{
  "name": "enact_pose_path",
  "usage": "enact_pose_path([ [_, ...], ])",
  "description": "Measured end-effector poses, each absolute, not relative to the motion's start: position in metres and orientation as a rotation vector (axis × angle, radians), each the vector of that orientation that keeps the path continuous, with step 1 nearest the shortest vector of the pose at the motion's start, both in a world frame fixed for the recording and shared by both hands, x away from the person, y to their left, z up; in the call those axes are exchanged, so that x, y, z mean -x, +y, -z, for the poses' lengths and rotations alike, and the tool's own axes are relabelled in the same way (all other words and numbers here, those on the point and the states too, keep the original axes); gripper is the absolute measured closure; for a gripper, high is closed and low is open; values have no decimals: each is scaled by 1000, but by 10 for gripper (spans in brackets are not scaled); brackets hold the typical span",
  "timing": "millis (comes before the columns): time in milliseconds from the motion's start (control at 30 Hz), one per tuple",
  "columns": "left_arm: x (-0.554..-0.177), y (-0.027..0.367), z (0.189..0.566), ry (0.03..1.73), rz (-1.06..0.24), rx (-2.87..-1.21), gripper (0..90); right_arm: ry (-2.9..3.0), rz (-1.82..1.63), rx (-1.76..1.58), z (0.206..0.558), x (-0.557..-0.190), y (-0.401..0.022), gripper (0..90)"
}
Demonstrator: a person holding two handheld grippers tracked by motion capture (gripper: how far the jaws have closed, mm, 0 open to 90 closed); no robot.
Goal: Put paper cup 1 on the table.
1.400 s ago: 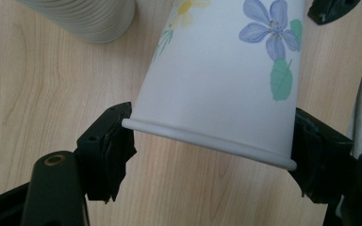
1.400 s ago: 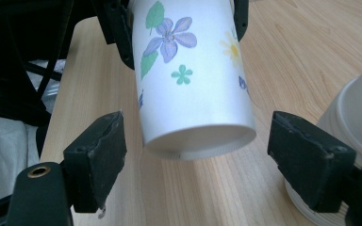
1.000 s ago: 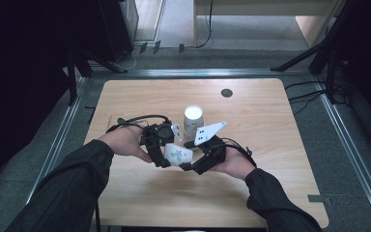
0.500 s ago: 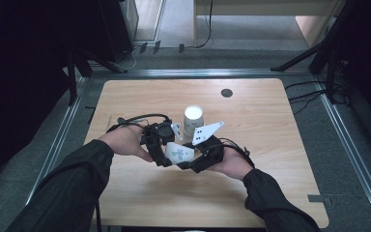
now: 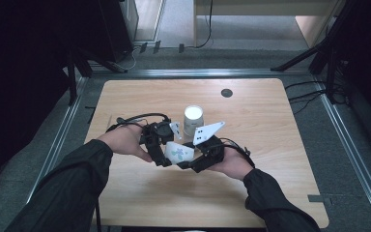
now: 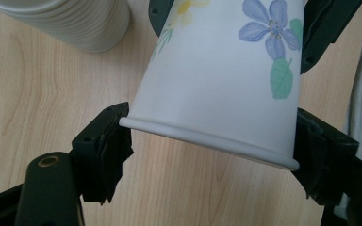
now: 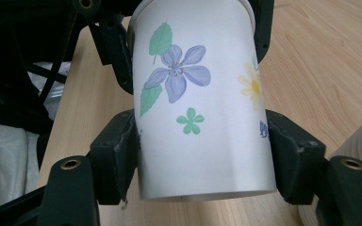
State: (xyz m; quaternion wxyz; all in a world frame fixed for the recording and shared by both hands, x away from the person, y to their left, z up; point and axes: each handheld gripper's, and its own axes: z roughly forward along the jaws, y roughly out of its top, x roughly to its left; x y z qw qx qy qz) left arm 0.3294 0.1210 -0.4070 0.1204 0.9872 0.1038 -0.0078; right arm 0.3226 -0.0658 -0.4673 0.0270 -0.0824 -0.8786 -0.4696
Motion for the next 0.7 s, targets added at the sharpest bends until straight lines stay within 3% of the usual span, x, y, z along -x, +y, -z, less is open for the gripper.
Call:
enact_pose_path([
  [300, -329, 129, 403, 321, -10, -2784, 149, -2686, 1495, 283, 464, -325, -74, 331],
  [700, -326, 147, 395, 348, -11, -2591, 148, -2619, 1621, 254, 464, -325, -88, 330],
])
